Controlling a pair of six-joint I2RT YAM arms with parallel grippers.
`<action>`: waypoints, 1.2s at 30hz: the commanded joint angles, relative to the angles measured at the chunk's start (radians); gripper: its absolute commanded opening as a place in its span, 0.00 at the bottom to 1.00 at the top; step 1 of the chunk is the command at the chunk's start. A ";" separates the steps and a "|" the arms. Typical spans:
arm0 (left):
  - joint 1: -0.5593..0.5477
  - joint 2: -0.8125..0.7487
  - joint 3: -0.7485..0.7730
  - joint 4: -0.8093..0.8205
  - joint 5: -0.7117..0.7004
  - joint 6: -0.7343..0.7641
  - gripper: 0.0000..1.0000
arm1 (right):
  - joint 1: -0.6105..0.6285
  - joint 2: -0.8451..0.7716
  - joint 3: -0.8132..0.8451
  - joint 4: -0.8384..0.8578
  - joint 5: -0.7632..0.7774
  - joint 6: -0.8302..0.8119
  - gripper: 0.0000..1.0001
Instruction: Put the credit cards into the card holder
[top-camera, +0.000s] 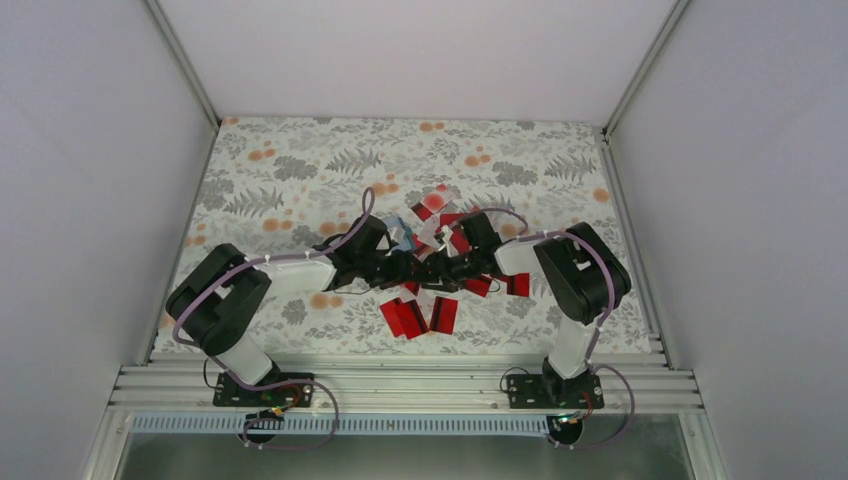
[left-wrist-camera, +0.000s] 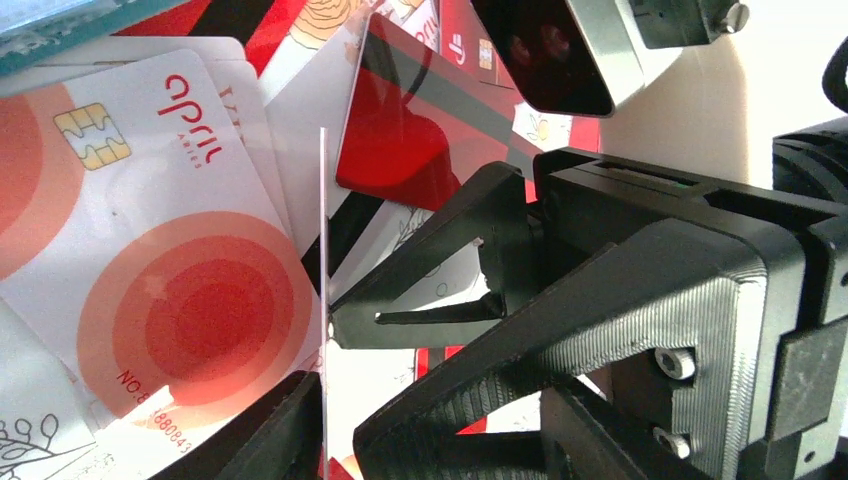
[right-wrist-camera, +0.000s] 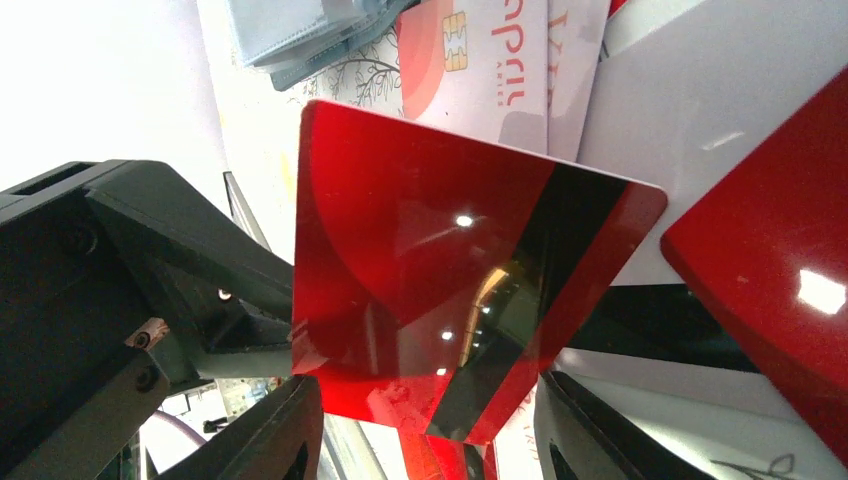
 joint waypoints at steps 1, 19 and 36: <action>-0.001 0.019 -0.016 -0.005 -0.027 0.008 0.52 | 0.038 0.102 -0.078 -0.187 0.211 -0.009 0.55; 0.016 0.079 0.025 -0.078 -0.141 0.035 0.31 | 0.039 0.108 -0.082 -0.197 0.213 -0.028 0.51; 0.031 0.120 0.023 -0.094 -0.186 0.070 0.27 | 0.035 0.099 -0.108 -0.198 0.226 -0.040 0.25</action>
